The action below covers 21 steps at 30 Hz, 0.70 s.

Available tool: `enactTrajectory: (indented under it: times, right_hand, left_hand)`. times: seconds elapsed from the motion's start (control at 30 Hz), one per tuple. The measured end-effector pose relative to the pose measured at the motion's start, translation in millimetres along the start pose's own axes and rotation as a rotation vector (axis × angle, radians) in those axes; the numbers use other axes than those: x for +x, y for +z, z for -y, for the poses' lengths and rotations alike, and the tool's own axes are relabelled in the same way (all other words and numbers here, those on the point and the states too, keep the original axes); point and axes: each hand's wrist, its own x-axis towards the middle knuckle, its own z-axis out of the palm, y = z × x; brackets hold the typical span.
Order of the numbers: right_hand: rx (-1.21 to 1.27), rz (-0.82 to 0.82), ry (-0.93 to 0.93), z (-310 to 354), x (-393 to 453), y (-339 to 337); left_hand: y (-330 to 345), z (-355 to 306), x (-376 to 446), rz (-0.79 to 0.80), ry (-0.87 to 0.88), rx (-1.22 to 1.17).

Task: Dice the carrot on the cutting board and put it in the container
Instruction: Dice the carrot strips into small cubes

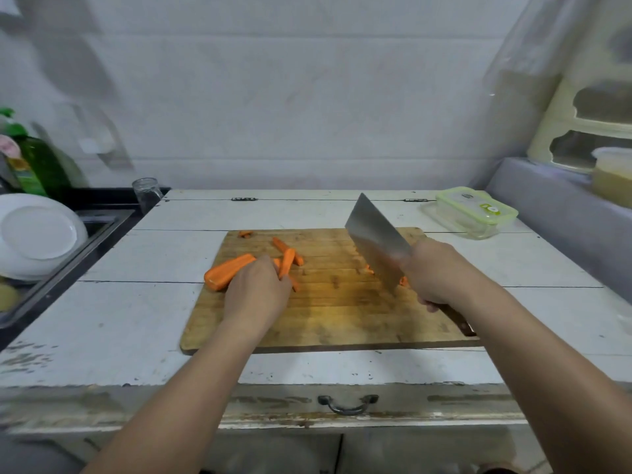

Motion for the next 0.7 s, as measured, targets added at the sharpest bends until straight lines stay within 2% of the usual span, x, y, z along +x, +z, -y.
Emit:
enactTrajectory:
  times: [0.07, 0.17, 0.33, 0.47, 0.57, 0.63, 0.7]
  right_hand:
    - [-0.015, 0.025, 0.043, 6, 0, -2]
    - [-0.064, 0.08, -0.013, 16, 1, 6]
    - [-0.092, 0.128, 0.006, 6, 5, 17]
    - [-0.017, 0.056, -0.01, -12, 18, 6]
    - [0.024, 0.07, -0.017, -19, 25, -1]
    - [0.042, 0.099, 0.002, -20, 25, -6]
    - [0.127, 0.115, -0.006, -24, 25, -12]
  left_hand:
    - [-2, 0, 2, 0.002, -0.001, 0.007]
    - [-6, 4, 7, 0.006, -0.029, -0.018]
    - [-15, 11, 1, 0.025, -0.018, -0.167]
    - [-6, -4, -10, 0.004, 0.186, -0.182]
    - [11, -27, -11, 0.014, 0.363, -0.019]
    - [25, -36, -12, 0.027, 0.423, 0.106]
    - [34, -39, -11, -0.038, 0.455, 0.129]
